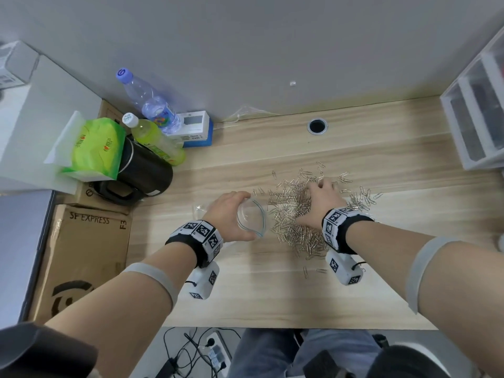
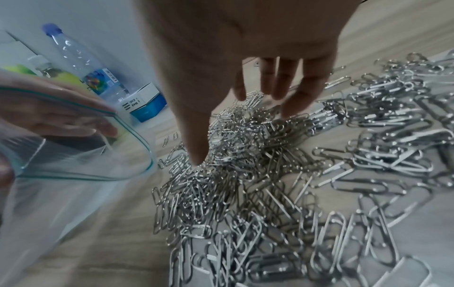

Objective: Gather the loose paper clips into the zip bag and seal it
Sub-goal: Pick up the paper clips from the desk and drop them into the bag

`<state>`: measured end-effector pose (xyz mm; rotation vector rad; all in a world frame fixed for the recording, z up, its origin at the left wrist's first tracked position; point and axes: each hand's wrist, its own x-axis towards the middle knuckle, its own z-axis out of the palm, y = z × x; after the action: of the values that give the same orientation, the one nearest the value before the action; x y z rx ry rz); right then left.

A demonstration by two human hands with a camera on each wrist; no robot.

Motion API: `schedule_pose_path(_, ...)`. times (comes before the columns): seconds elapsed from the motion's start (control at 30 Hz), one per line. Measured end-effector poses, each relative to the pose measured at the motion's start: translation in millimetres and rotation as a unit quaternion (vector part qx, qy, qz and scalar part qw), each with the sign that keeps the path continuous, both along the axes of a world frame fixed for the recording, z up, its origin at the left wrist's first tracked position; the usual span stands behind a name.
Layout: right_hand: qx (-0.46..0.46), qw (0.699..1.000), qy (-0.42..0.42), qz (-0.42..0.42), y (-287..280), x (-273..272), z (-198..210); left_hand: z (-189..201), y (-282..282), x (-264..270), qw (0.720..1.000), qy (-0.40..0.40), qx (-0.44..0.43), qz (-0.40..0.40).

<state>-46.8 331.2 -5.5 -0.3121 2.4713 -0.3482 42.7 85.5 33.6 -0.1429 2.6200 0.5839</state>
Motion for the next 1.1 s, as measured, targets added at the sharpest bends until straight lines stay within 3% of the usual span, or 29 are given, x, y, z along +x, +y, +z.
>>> schedule_pose_path(0.2,0.085,0.995,-0.031,0.034,-5.5,4.9,-0.9,-5.5,-2.5,0.6,1.000,-0.004,0.011,0.010)
schedule_pose_path(0.5,-0.001,0.999,-0.027,0.031,-16.7,8.0,-8.7,-8.9,-4.5,3.6,1.000,-0.001,0.020,0.008)
schedule_pose_path(0.87,0.025,0.997,-0.005,0.077,-29.2,16.0,-11.8,-10.9,-4.6,4.0,0.999,0.006,0.031,0.006)
schedule_pose_path(1.1,-0.044,0.997,-0.009,0.058,-29.5,19.0,-14.2,-11.3,-2.7,5.6,0.999,0.002,0.032,0.006)
